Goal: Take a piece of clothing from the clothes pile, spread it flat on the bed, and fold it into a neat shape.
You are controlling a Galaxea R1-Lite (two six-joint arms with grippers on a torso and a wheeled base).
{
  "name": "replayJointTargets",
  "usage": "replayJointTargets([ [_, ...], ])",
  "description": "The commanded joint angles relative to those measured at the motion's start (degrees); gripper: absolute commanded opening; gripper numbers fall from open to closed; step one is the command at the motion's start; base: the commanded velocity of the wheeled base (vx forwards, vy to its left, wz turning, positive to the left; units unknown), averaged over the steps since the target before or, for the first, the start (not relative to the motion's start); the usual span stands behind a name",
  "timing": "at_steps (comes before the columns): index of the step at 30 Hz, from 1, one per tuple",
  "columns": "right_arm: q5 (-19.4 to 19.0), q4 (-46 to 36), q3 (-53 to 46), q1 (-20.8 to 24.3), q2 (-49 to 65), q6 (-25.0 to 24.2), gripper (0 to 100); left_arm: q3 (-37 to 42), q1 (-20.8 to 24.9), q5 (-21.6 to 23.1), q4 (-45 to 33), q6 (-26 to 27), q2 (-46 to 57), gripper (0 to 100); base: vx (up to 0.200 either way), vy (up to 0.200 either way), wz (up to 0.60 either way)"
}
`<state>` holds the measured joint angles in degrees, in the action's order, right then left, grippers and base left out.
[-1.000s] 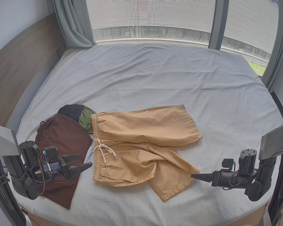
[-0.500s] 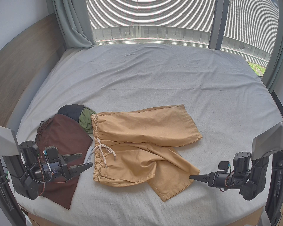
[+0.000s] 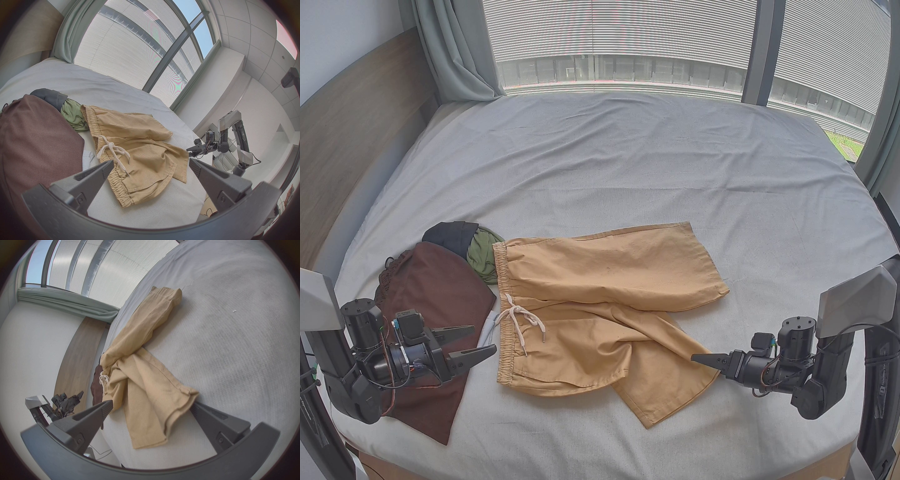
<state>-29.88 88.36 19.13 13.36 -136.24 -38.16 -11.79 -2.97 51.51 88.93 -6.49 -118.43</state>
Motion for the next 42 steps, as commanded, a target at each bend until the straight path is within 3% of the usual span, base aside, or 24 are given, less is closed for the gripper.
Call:
replayJointTargets([
  [1,1.1,0.1,2.6,0.4,0.0,-1.3,100,0.0,0.0,0.0,0.0,0.0,0.0,100,0.0,0.0,0.0],
  [11,2.1,0.0,3.5,-0.4,4.4,-6.3,100,0.1,0.2,0.1,0.0,0.0,-0.2,100,0.0,0.0,0.0],
  [21,2.1,0.0,2.1,-0.5,4.9,-6.1,100,0.2,0.2,0.2,0.0,0.1,-0.5,100,0.0,0.0,0.0],
  [22,2.1,0.0,1.5,-0.5,5.0,-6.1,0,0.2,0.2,0.2,0.0,0.1,-0.6,100,0.0,0.0,0.0],
  [34,2.0,0.0,1.4,-1.9,4.3,-4.0,0,0.1,0.6,0.1,0.0,0.1,-0.5,100,0.0,0.0,0.0],
  [42,2.4,-0.1,9.4,-5.2,4.0,-4.2,0,0.0,0.7,0.1,0.0,0.0,-0.6,100,0.0,0.0,0.0],
])
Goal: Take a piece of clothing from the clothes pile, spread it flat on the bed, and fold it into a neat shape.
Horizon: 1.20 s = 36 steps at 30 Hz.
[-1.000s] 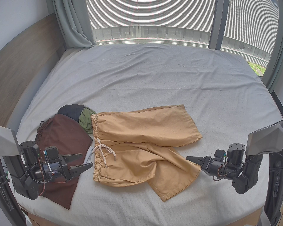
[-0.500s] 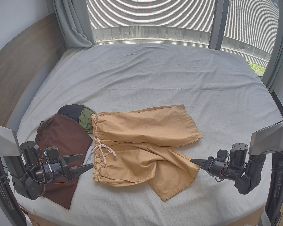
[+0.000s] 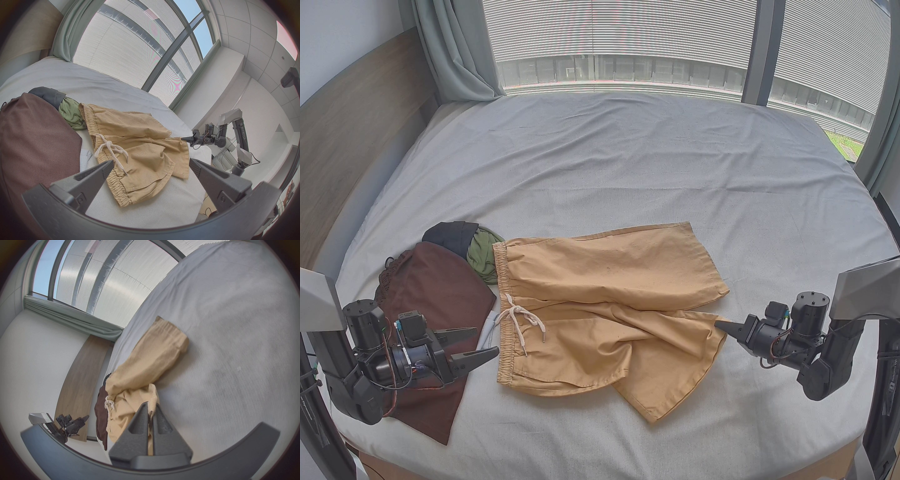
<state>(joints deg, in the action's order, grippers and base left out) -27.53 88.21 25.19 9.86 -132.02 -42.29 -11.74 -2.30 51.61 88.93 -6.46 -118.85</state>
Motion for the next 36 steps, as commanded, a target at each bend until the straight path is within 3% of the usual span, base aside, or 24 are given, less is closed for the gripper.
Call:
replayJointTargets([
  [1,0.1,0.0,4.0,-1.8,-0.5,-0.1,0,-0.1,0.0,0.0,0.0,-0.1,-0.2,100,0.0,0.0,0.0],
  [25,0.3,0.0,11.7,-5.6,-6.8,0.7,0,-0.1,-0.1,-0.1,0.0,-0.1,-0.8,100,0.0,0.0,0.0],
  [36,4.9,0.2,17.0,-5.6,-9.8,4.6,0,-0.2,-0.1,-0.1,0.0,-0.2,-0.7,100,0.0,0.0,0.0],
])
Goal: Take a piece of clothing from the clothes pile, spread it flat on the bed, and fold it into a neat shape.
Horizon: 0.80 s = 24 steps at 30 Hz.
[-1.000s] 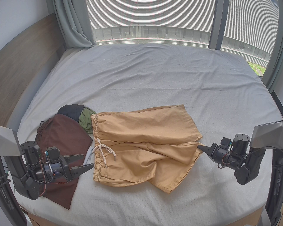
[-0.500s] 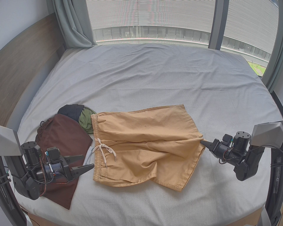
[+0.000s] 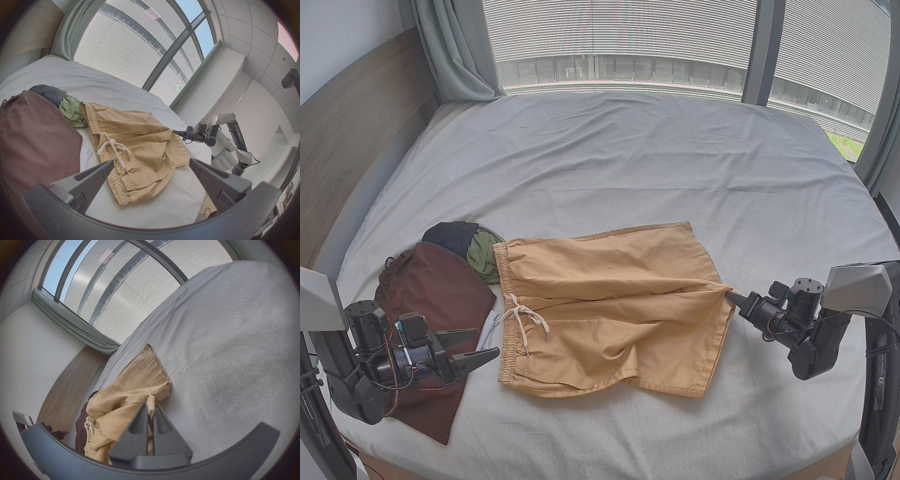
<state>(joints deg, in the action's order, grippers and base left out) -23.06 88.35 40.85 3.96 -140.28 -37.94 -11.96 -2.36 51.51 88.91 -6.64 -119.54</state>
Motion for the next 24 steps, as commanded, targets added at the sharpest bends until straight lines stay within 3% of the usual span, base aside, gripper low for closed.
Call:
replayJointTargets([
  [1,0.4,0.1,1.2,0.4,-1.6,0.2,0,0.0,0.0,0.0,0.0,0.0,0.0,100,0.0,0.0,0.0],
  [12,0.4,0.1,0.9,0.6,-1.4,0.4,0,-0.1,0.0,0.0,0.0,0.0,0.0,100,0.0,0.0,0.0],
  [13,0.3,0.1,1.0,0.6,-1.2,0.4,100,-0.1,0.0,0.1,0.0,0.0,0.0,100,0.0,0.0,0.0],
  [19,0.2,0.2,-1.6,0.6,3.1,3.4,100,-0.2,0.0,0.1,0.0,0.0,-0.1,100,0.0,0.0,0.0],
  [24,-4.3,-0.1,-7.9,0.5,10.4,5.2,100,-0.1,0.1,0.1,0.0,0.0,-0.1,100,0.0,0.0,0.0],
])
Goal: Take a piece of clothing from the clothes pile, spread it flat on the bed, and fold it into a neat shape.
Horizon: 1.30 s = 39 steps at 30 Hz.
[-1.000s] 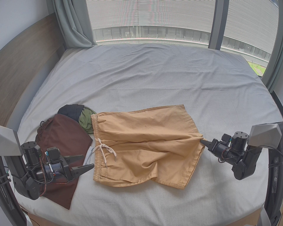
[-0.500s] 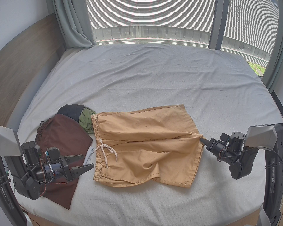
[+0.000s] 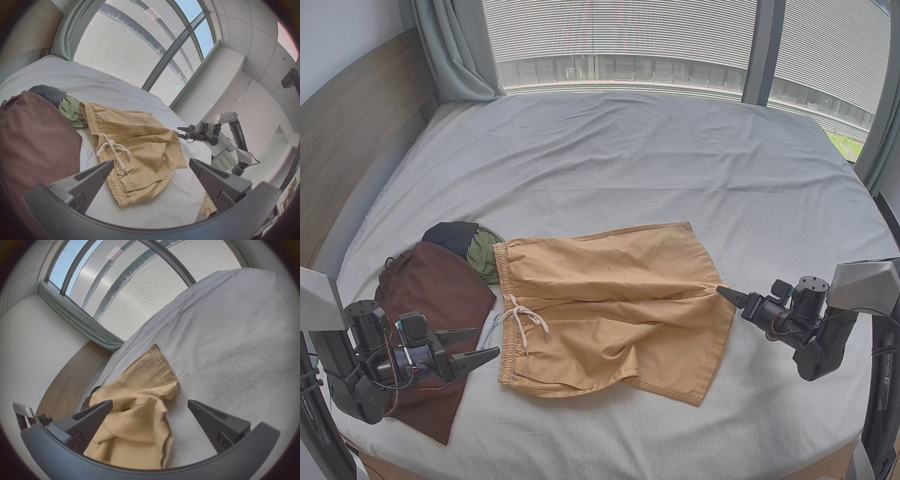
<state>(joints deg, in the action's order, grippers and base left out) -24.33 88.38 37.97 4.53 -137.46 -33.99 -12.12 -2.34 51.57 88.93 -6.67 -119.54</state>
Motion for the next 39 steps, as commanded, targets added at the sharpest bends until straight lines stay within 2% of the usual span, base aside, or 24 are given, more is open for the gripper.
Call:
replayJointTargets([
  [1,-3.1,-0.1,-5.5,-0.1,8.2,1.4,100,0.1,0.1,0.0,0.0,0.0,-0.1,100,0.0,0.0,0.0],
  [8,-3.5,-0.5,-13.4,2.2,11.7,4.4,100,0.0,0.1,0.1,0.0,0.0,-0.1,100,0.0,0.0,0.0],
  [13,-3.5,-0.4,-20.1,5.7,11.4,11.0,100,0.1,0.1,0.1,0.0,0.0,-0.1,100,0.0,0.0,0.0],
  [21,-3.5,-0.3,-26.9,9.0,11.6,11.3,100,0.0,0.0,0.1,0.0,0.0,0.0,100,0.0,0.0,0.0],
  [30,-4.1,-0.2,-31.6,9.8,9.1,13.2,100,0.0,0.0,0.1,0.0,0.1,0.1,100,0.0,0.0,0.0],
  [39,-4.9,-0.1,-32.0,11.2,4.0,13.2,100,0.0,-0.1,0.1,0.0,0.1,-0.1,100,0.0,0.0,0.0],
])
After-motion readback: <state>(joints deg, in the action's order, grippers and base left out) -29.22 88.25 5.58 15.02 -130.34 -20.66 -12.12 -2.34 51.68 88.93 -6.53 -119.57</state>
